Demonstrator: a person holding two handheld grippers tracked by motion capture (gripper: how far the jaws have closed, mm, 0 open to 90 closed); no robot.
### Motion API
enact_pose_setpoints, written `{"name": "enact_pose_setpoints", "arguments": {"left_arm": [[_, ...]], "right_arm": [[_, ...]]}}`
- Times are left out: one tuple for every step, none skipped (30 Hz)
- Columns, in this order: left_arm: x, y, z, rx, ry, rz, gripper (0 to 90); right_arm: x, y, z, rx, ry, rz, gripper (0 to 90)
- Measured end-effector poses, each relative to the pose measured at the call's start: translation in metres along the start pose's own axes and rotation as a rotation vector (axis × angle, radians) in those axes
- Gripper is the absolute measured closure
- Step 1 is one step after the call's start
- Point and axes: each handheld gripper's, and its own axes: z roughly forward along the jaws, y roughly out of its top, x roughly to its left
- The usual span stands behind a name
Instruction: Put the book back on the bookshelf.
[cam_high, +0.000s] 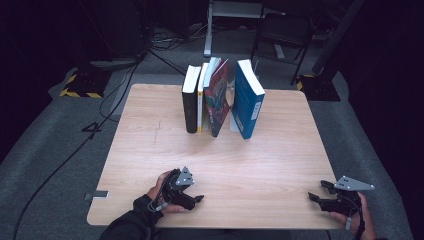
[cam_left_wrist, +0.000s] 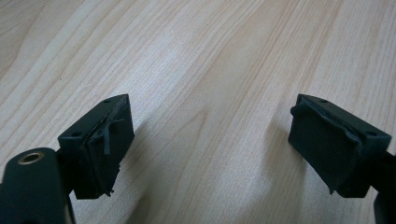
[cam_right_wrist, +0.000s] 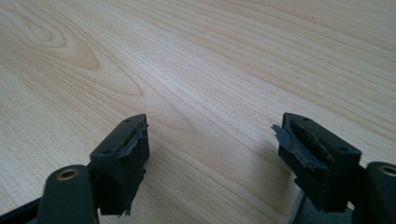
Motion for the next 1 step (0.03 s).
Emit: {"name": "enact_pose_setpoints", "arguments": {"left_arm": [[0.0001,0.0,0.0,0.0,0.0,0.0,14.0]], "right_arm": [[-0.0001,0.0001,0.0,0.0,-0.001,0.0,24.2]]}}
